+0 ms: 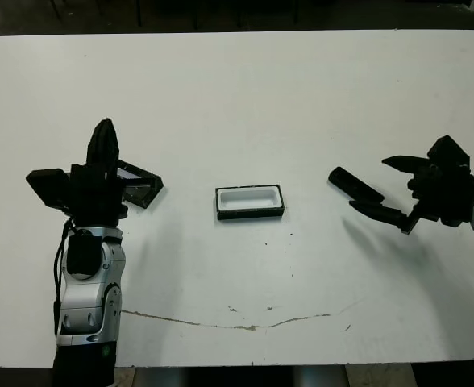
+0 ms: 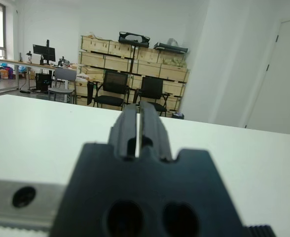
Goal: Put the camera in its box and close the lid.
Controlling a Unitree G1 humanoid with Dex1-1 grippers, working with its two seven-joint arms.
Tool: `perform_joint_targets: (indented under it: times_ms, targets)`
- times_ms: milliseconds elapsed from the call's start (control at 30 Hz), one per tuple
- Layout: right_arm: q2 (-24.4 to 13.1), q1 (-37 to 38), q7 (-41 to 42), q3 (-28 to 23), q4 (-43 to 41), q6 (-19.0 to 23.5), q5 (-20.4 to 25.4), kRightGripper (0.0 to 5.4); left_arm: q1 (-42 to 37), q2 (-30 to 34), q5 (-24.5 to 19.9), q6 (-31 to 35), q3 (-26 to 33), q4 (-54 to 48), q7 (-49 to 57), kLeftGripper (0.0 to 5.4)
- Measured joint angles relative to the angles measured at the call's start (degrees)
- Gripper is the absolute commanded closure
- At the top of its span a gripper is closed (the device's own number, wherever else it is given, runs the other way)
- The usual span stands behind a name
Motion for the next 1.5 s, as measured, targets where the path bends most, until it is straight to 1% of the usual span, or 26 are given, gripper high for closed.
perform_joint_targets:
  times_ms: [267,533,600,700,833,900,1167,1233,1367,1500]
  targets:
    - [0.7,1.1,-1.4,1.3,0.2,0.1,-1.1,0.01,0.1,0.0,-0.5,0.0,0.1,-0.1,-0.3,5.4]
    - [2.5,2.7,-4.0,0.8,-0.6,0.5,-0.8,0.01,0.1,0.0,-0.7,0.0,0.2,0.0,-0.4,5.4]
    - [3.3,3.0,-5.3,0.4,-1.1,1.2,-0.8,0.01,0.1,0.0,-0.6,0.0,0.2,0.0,-0.4,5.4]
    - [4.7,3.8,-7.0,-0.4,-1.5,1.6,-0.2,0.3,0.2,0.0,-0.5,0.0,0.2,0.0,-0.4,5.4]
    - [6.5,5.1,-11.0,-1.2,-3.1,1.3,-0.3,0.97,0.2,0.0,-0.6,0.0,0.2,0.0,-0.4,5.4]
    - [6.9,5.3,-11.8,-1.2,-3.4,1.2,-0.3,1.34,0.3,0.0,-0.6,0.0,0.2,-0.1,-0.4,5.4]
    - [6.8,5.3,-11.7,-1.1,-2.7,0.7,-0.4,2.75,0.4,0.1,-0.3,0.0,0.2,-0.1,-0.4,5.4]
    - [6.7,5.3,-11.4,-0.9,-2.4,0.1,-0.5,3.11,0.5,0.2,-0.2,0.0,0.2,-0.1,-0.4,5.4]
    - [6.2,5.3,-10.4,0.1,-1.7,-2.8,-2.2,3.85,0.6,0.2,-0.5,0.0,0.4,-0.2,-0.4,5.4]
    - [5.4,4.2,-8.8,1.0,-0.5,-3.7,-2.9,4.5,0.6,0.3,-0.8,0.1,0.5,-0.2,-0.4,5.4]
